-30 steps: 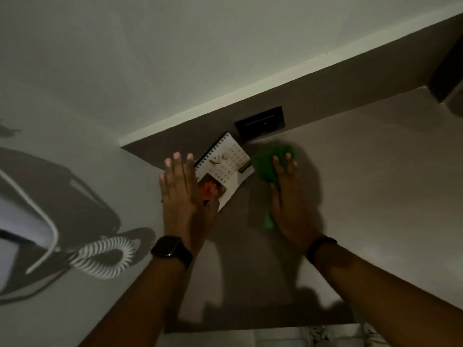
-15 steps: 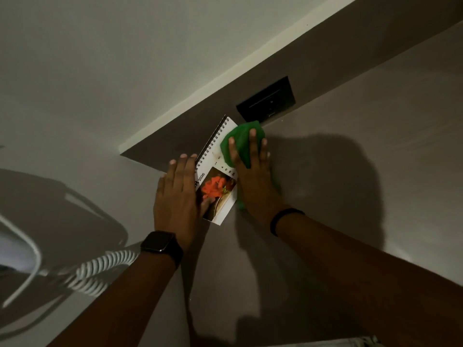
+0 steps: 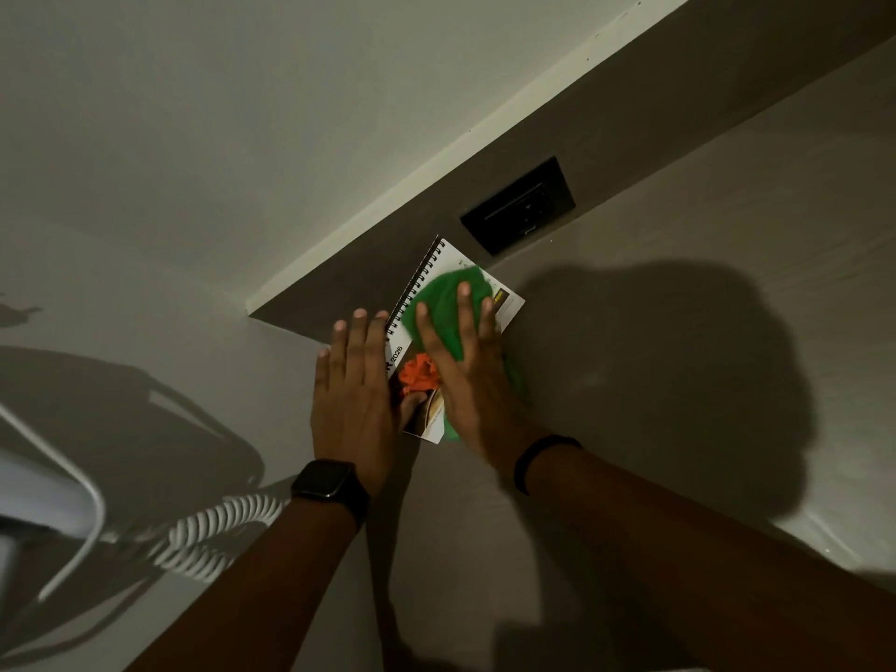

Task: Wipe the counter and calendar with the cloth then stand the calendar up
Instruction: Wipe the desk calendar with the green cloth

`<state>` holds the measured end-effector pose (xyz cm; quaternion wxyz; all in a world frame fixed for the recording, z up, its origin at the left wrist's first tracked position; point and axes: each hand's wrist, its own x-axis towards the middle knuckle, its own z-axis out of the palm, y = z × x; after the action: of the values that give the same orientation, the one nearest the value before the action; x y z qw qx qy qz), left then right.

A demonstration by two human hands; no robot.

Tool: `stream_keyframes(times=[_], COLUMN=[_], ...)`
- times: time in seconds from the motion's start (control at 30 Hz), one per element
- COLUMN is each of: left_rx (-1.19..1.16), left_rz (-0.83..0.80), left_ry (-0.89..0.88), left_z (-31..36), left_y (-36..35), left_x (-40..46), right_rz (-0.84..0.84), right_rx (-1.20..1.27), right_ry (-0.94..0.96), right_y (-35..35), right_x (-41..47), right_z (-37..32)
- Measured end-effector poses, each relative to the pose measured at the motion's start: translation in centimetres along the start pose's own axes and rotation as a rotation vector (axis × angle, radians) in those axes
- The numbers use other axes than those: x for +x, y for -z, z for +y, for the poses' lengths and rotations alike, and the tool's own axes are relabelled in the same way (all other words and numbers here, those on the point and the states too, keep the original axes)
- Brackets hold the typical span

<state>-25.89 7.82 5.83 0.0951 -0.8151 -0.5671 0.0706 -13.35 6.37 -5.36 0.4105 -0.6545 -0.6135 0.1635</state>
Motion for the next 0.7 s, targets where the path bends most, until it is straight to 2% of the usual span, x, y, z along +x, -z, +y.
stream_keyframes(times=[0.07, 0.2, 0.3, 0.4, 0.5, 0.6, 0.7], left_rx=[0.013, 0.035, 0.037, 0.041, 0.055, 0.054, 0.066], left_rz=[0.001, -0.020, -0.012, 0.004, -0.013, 0.000, 0.029], left_ry=[0.000, 0.019, 0.017, 0.001, 0.007, 0.010, -0.005], left_z=[0.2, 0.3, 0.3, 0.4, 0.5, 0.6, 0.5], left_y=[0.1, -0.1, 0.0, 0.1, 0.1, 0.1, 0.0], left_x=[0.0, 0.3, 0.2, 0.0, 0.1, 0.1, 0.1], right_rz=[-0.049, -0.020, 0.039, -0.019, -0.016, 0.078, 0.059], right_rx=[-0.010, 0.061, 0.114, 0.049, 0.020, 0.093, 0.055], right_ry=[-0.023, -0.269, -0.167, -0.011, -0.117, -0.242, -0.073], right_y=[-0.2, 1.3, 1.2, 0.0, 0.4, 1.3, 0.2], right_x=[-1.4, 1.6, 1.7, -1.1, 0.0, 2.3, 0.6], right_z=[0.8, 1.1, -0.4, -0.5, 1.3, 1.4, -0.3])
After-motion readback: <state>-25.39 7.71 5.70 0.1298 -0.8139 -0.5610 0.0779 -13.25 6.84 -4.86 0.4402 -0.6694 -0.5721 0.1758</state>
